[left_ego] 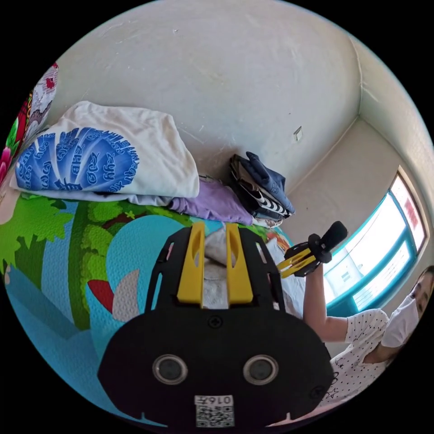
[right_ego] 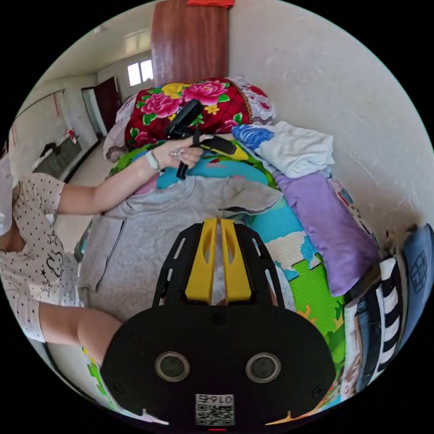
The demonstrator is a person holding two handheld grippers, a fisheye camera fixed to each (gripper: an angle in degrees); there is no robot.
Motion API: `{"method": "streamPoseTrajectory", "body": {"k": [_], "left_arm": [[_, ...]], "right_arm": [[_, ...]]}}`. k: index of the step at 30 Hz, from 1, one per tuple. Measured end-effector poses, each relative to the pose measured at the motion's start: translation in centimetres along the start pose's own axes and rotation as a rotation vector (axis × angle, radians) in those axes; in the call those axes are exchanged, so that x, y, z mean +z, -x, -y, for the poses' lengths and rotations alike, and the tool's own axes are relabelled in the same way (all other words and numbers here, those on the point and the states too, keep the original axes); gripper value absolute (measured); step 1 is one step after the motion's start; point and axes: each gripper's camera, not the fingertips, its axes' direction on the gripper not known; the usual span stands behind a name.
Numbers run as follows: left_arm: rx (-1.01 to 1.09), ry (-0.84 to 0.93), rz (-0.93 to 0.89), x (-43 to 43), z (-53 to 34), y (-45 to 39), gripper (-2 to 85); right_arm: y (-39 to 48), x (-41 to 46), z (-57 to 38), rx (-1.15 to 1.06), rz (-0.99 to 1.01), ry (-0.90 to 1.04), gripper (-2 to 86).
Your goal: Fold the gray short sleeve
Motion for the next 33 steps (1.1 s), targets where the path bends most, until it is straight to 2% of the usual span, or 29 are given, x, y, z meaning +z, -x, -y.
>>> {"method": "streamPoseTrajectory", "body": {"k": [4, 6, 9, 14, 16, 19, 23, 25, 28, 33], "left_arm": [[0.011, 0.06, 0.009, 1.8, 0.4, -0.7, 7.6], [0.035, 0.13, 0.047, 3.6, 0.7, -1.6, 8.2], [0.074, 0.179, 0.187, 5.6, 0.8, -3.2, 9.8], [0.015, 0.202, 0.329, 7.8, 0.9, -3.5, 13.1], [0.004, 0.225, 0.332, 8.3, 0.9, -3.5, 12.9], [-0.033, 0.238, 0.337, 8.7, 0.9, -3.2, 10.9], [-0.032, 0.285, 0.259, 9.5, 0.8, -3.4, 3.2], [-0.022, 0.256, 0.246, 9.0, 0.7, -3.8, 0.5], [0.052, 0.18, 0.183, 7.2, 0.6, -4.8, -0.5], [0.245, 0.028, -0.121, 2.1, 0.0, -6.1, -0.8]], "right_arm": [[2.0, 2.7, 2.2, -0.111, -0.032, 0.211, 1.3], [2.0, 2.7, 3.0, -0.097, -0.02, 0.225, 2.0], [0.7, -0.1, 4.3, -0.002, 0.022, 0.127, 5.7], [-2.0, -4.7, 4.3, 0.219, -0.142, -0.195, 11.0], [-3.2, -4.6, 4.6, 0.285, -0.149, -0.223, 11.3], [-4.9, -2.8, 5.5, 0.368, -0.164, -0.149, 11.7], [-6.3, -0.2, 6.9, 0.429, -0.147, 0.043, 10.9], [-6.5, 0.1, 7.3, 0.433, -0.146, 0.074, 8.3], [-6.4, -0.4, 7.9, 0.428, -0.152, 0.063, 2.7], [-4.3, -3.7, 8.6, 0.321, -0.167, -0.067, 0.9]]}}
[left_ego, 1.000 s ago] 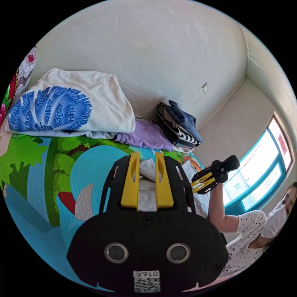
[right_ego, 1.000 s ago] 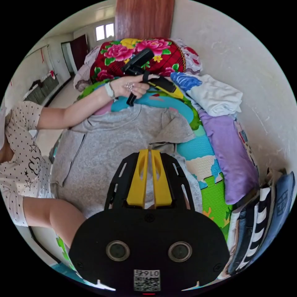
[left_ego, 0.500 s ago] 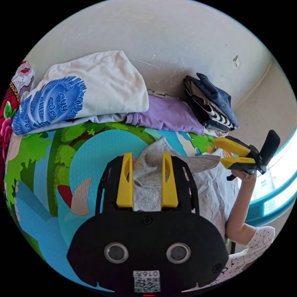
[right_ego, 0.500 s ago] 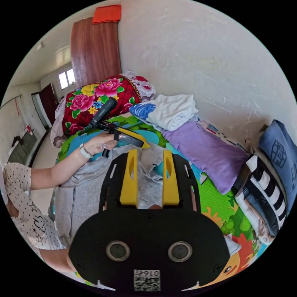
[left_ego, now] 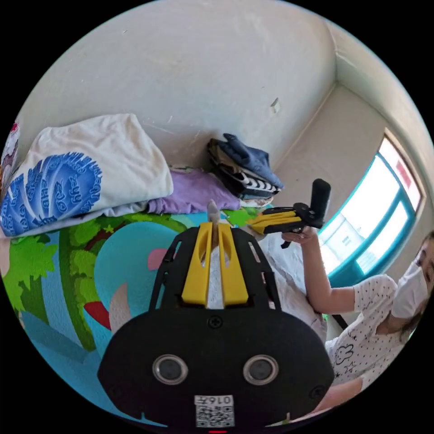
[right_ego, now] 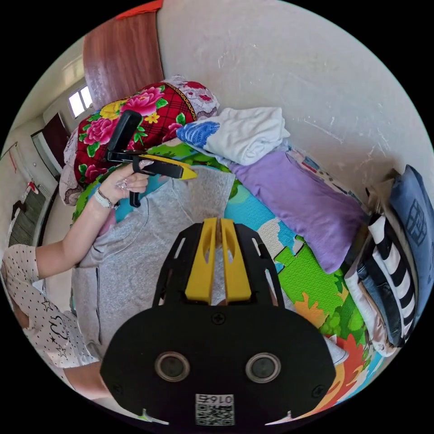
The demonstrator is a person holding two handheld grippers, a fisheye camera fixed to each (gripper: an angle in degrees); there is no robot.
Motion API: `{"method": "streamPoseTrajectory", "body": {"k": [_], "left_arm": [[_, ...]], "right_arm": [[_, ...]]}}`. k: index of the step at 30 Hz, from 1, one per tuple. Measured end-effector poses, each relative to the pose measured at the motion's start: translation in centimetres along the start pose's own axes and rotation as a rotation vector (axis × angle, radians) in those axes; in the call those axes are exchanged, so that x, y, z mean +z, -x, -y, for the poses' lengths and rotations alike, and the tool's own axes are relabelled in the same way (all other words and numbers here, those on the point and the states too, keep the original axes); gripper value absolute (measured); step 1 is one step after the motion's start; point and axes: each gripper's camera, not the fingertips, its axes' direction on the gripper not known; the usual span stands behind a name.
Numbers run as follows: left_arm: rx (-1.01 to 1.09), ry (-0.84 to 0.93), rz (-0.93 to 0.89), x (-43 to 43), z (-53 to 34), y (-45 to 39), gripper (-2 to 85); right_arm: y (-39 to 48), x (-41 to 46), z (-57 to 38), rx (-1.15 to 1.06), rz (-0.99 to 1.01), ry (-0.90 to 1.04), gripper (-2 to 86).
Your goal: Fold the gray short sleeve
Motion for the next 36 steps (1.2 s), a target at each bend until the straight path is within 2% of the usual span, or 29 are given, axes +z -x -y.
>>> {"method": "streamPoseTrajectory", "body": {"k": [4, 7, 9, 11, 13, 15, 17, 20, 22, 24, 26, 28, 30, 32, 36], "left_arm": [[0.067, -0.029, -0.154, -2.4, -0.6, -0.8, -0.9], [0.069, 0.076, -0.177, -2.3, -0.7, -1.9, -0.9], [0.06, 0.218, -0.105, -0.9, -0.4, -3.1, -0.7], [0.05, 0.291, -0.001, 0.3, 0.0, -4.2, -0.3], [0.058, 0.343, 0.104, 1.7, 0.4, -5.4, 0.8], [0.119, 0.38, 0.167, 3.9, 0.9, -7.3, 4.6], [0.139, 0.365, 0.186, 5.9, 1.1, -7.9, 7.2], [0.079, 0.342, 0.207, 9.6, 1.3, -7.4, 9.2], [0.026, 0.368, 0.218, 11.7, 1.0, -6.8, 10.9], [-0.07, 0.427, 0.307, 13.8, 0.4, -5.5, 13.2], [-0.083, 0.479, 0.31, 15.0, 0.0, -5.2, 13.2], [-0.08, 0.482, 0.315, 15.4, -0.3, -5.4, 11.8], [-0.042, 0.528, 0.266, 15.8, -0.5, -5.8, 3.9], [-0.042, 0.516, 0.219, 15.7, -0.6, -5.9, 0.2], [0.032, 0.402, 0.066, 12.9, -0.3, -7.3, -0.8]], "right_arm": [[2.9, -3.7, -0.5, -0.186, 0.038, -0.098, 0.7], [6.0, -4.1, -0.8, -0.368, 0.014, -0.024, 0.6], [8.1, -3.2, -1.0, -0.488, 0.007, 0.099, 0.8], [10.7, -1.2, -1.4, -0.632, 0.011, 0.287, 1.0], [11.9, -0.4, -1.3, -0.685, 0.0, 0.365, 1.4], [11.7, -1.2, -0.4, -0.637, -0.012, 0.328, 1.9], [10.2, -3.2, 1.1, -0.49, -0.01, 0.212, 3.3], [8.3, -4.9, 2.0, -0.367, 0.019, 0.112, 7.1], [7.5, -5.1, 2.2, -0.321, 0.02, 0.086, 8.6], [6.8, -4.7, 2.4, -0.285, 0.014, 0.11, 9.2], [6.3, -3.5, 2.7, -0.271, 0.014, 0.17, 9.3], [6.2, -2.4, 2.9, -0.286, 0.031, 0.213, 9.4], [6.2, -1.3, 3.2, -0.307, 0.072, 0.245, 9.4], [5.9, 0.2, 3.7, -0.309, 0.12, 0.281, 9.3], [5.1, 1.7, 4.5, -0.269, 0.16, 0.319, 7.7]]}}
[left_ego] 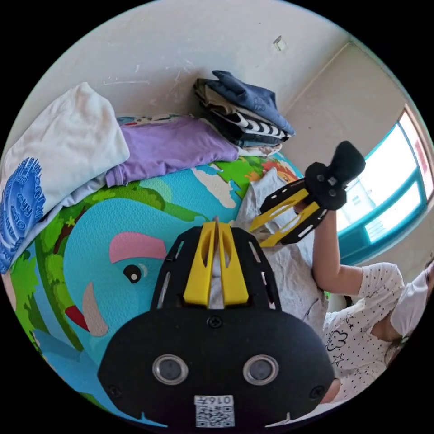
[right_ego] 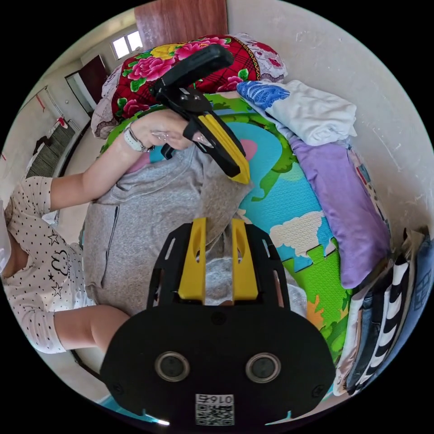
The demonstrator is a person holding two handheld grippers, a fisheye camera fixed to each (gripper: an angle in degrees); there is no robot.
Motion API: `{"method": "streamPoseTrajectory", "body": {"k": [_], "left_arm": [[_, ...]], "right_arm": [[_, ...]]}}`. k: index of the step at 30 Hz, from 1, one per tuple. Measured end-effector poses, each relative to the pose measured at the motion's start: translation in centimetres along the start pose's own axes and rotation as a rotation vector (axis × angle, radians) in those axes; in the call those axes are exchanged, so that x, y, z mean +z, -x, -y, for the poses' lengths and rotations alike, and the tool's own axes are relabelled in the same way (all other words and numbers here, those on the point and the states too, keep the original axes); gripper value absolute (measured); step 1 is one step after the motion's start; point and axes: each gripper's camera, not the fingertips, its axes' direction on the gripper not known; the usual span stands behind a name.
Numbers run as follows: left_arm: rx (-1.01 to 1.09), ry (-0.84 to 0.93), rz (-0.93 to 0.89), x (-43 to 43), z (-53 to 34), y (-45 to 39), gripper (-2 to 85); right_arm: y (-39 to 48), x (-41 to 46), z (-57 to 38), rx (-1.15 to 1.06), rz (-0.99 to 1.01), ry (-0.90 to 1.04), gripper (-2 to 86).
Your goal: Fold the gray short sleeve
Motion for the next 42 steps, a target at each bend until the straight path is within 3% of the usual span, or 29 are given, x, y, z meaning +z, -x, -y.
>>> {"method": "streamPoseTrajectory", "body": {"k": [3, 7, 12, 15, 16, 18, 21, 23, 29, 35, 42], "left_arm": [[0.16, -0.064, -0.11, -3.0, -1.2, -2.0, -0.9], [0.395, -0.011, -0.24, -5.0, -3.3, -5.0, -0.9], [0.773, 0.138, -0.294, -4.5, -7.7, -9.2, -0.8], [0.908, 0.073, -0.329, -5.1, -8.8, -10.2, -0.4], [0.879, 0.05, -0.316, -5.4, -8.5, -9.9, 0.0], [0.599, -0.004, -0.238, -6.1, -6.3, -6.9, 2.2], [0.208, 0.053, -0.055, -5.0, -4.3, -2.0, 6.4], [0.185, 0.107, -0.048, -3.7, -4.2, -1.0, 9.0], [0.206, 0.348, 0.063, 1.2, -3.1, -1.0, 10.6], [0.146, 0.449, 0.123, 3.9, -2.6, 1.0, 4.7], [0.12, 0.365, 0.252, 2.4, -1.9, 1.3, -0.3]], "right_arm": [[0.5, -1.4, -0.2, -0.028, -0.011, -0.063, 3.1], [4.4, -4.6, -2.0, -0.275, -0.01, -0.187, 0.9], [9.6, -3.9, -3.8, -0.536, -0.154, -0.041, 1.1], [10.9, -3.9, -4.5, -0.624, -0.21, -0.064, 2.4], [10.5, -4.9, -5.0, -0.615, -0.201, -0.145, 3.2], [9.3, -6.9, -5.9, -0.547, -0.198, -0.282, 5.2], [6.1, -9.7, -7.4, -0.273, -0.247, -0.486, 8.4], [3.9, -9.3, -6.9, -0.101, -0.305, -0.393, 10.8], [0.9, -4.2, -4.5, -0.089, -0.25, -0.059, 11.5], [-2.6, -2.4, -4.6, -0.01, -0.162, -0.015, 6.9], [-4.4, -2.2, -5.2, 0.018, -0.103, 0.002, 2.6]]}}
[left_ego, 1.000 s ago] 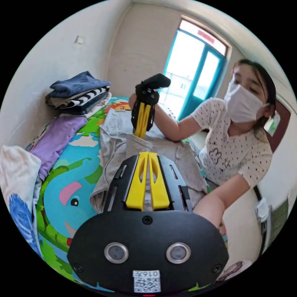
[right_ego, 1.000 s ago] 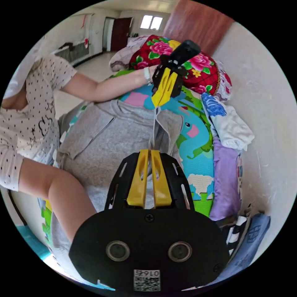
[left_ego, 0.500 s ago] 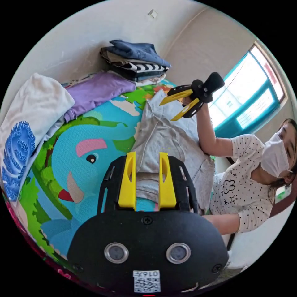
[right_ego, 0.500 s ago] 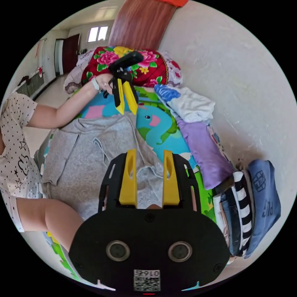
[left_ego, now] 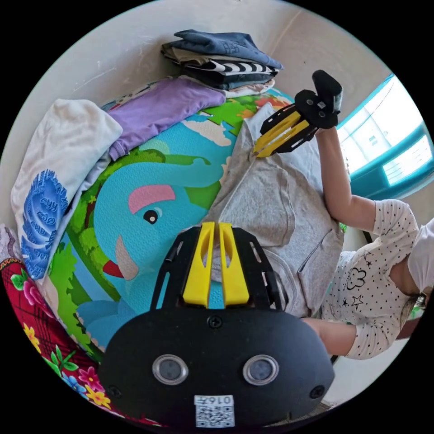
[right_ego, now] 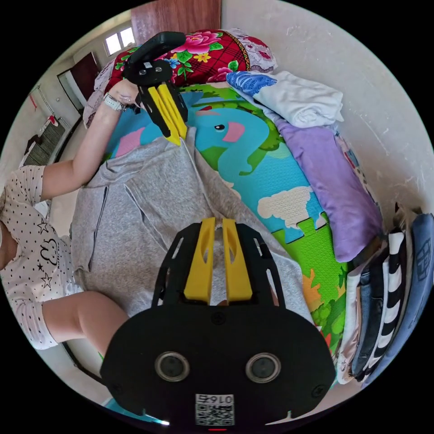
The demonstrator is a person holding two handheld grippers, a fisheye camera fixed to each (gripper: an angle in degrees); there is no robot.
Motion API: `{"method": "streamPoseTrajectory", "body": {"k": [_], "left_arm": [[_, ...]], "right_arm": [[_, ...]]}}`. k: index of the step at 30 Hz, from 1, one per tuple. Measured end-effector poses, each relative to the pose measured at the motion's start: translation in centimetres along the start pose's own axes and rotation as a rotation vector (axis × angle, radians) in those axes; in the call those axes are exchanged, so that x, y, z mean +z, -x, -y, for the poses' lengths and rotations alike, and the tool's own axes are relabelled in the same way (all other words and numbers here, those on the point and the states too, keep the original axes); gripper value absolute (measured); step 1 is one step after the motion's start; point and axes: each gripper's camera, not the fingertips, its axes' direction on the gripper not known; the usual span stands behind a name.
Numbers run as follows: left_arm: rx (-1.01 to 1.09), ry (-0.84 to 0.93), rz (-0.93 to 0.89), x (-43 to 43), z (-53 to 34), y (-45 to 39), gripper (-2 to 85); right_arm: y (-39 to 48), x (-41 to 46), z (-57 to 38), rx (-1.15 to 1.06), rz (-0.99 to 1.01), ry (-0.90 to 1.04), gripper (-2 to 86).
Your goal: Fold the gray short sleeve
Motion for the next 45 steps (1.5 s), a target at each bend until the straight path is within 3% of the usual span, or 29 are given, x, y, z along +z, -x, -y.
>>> {"method": "streamPoseTrajectory", "body": {"k": [6, 17, 19, 22, 26, 32, 37, 43, 45], "left_arm": [[-0.165, -0.136, 0.123, -1.2, -0.2, 2.5, -0.5], [-0.269, -0.106, 0.141, 1.4, -0.4, 5.3, 2.7], [-0.328, -0.114, 0.151, 0.5, -1.1, 5.7, 4.2], [-0.42, -0.186, 0.175, -1.5, -2.7, 5.8, 1.7], [-0.347, -0.187, 0.11, -1.5, -2.3, 4.0, 3.2], [-0.284, -0.056, 0.156, 1.5, 0.0, 0.9, 4.4], [-0.26, -0.048, 0.188, 1.3, -0.2, -1.6, 3.5], [-0.376, -0.103, 0.095, 0.0, -1.7, -3.0, 1.7], [-0.471, -0.147, 0.211, -2.8, -3.5, -4.7, -0.2]], "right_arm": [[-1.4, -3.3, -0.6, 0.138, -0.192, -0.228, 1.5], [-3.9, 3.0, 2.0, 0.369, -0.445, 0.01, -0.1], [-3.5, 1.7, 1.1, 0.387, -0.483, -0.022, 0.0], [-2.6, -1.3, -0.6, 0.358, -0.42, -0.059, 0.7], [-1.8, -3.1, -3.0, 0.326, -0.281, -0.02, 3.7], [-2.4, -4.1, -6.7, 0.406, -0.107, -0.09, 6.0], [-1.1, -5.0, -10.0, 0.387, -0.136, -0.038, 7.1], [0.7, -8.0, -15.3, 0.441, -0.111, -0.068, 7.2], [1.8, -10.6, -17.1, 0.479, -0.136, -0.095, 5.1]]}}
